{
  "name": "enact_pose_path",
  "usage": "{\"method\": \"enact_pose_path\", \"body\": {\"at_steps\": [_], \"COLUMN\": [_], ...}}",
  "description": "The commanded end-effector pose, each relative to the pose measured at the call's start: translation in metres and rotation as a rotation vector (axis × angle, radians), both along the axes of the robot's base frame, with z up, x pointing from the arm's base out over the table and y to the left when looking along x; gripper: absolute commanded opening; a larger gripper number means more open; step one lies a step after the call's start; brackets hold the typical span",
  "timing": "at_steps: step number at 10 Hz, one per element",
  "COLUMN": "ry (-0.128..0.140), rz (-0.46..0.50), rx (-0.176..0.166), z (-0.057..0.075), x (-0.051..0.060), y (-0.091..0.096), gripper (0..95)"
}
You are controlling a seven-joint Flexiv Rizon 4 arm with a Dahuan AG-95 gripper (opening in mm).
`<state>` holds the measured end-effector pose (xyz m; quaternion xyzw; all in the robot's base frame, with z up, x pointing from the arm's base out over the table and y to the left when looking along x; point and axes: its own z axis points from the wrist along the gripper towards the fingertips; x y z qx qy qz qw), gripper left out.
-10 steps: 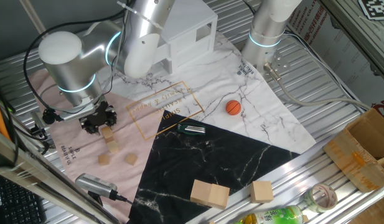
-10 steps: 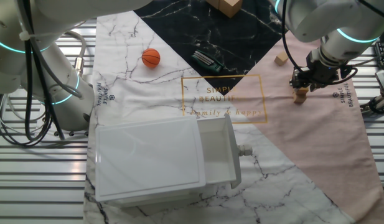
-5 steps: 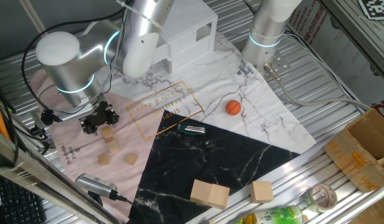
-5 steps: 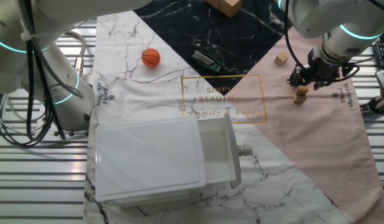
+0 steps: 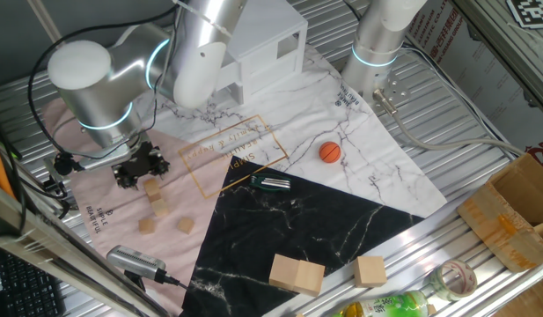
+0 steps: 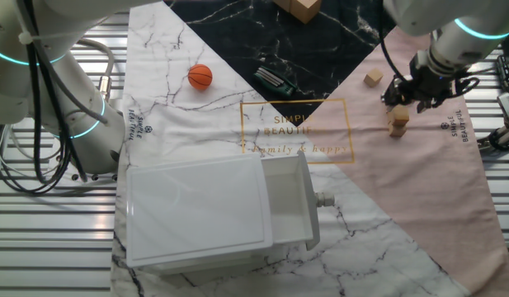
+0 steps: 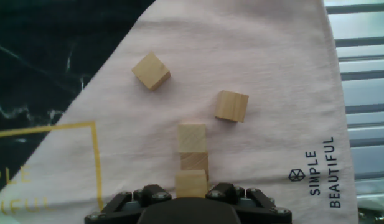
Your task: Stack the blocks into a pyramid shape
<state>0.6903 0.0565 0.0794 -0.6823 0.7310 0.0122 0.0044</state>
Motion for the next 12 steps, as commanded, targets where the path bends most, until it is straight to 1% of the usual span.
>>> {"method": "enact_pose_path", "body": {"at_steps": [1,2,3,4,5,6,7,8,12], "ry": [0.015,0.015,0.012,0.002,-0.006,-0.007,-0.016,-0.017,-0.018], "rz": [-0.048,-0.060,-0.093,-0.118,-0.135,-0.144,-0.154,-0.165,-0.177], "rx": [-0.008,-0.008,-0.005,0.010,0.016,0.018,0.016,0.011,0.008], "z": [0.011,0.013,0.013,0.006,-0.001,-0.005,-0.010,-0.013,-0.015], "x": [0.013,0.015,0.020,0.019,0.019,0.019,0.018,0.018,0.017], "y": [0.024,0.029,0.042,0.049,0.054,0.057,0.061,0.063,0.067], "gripper": [57.0,57.0,38.0,38.0,38.0,38.0,38.0,38.0,38.0]}}
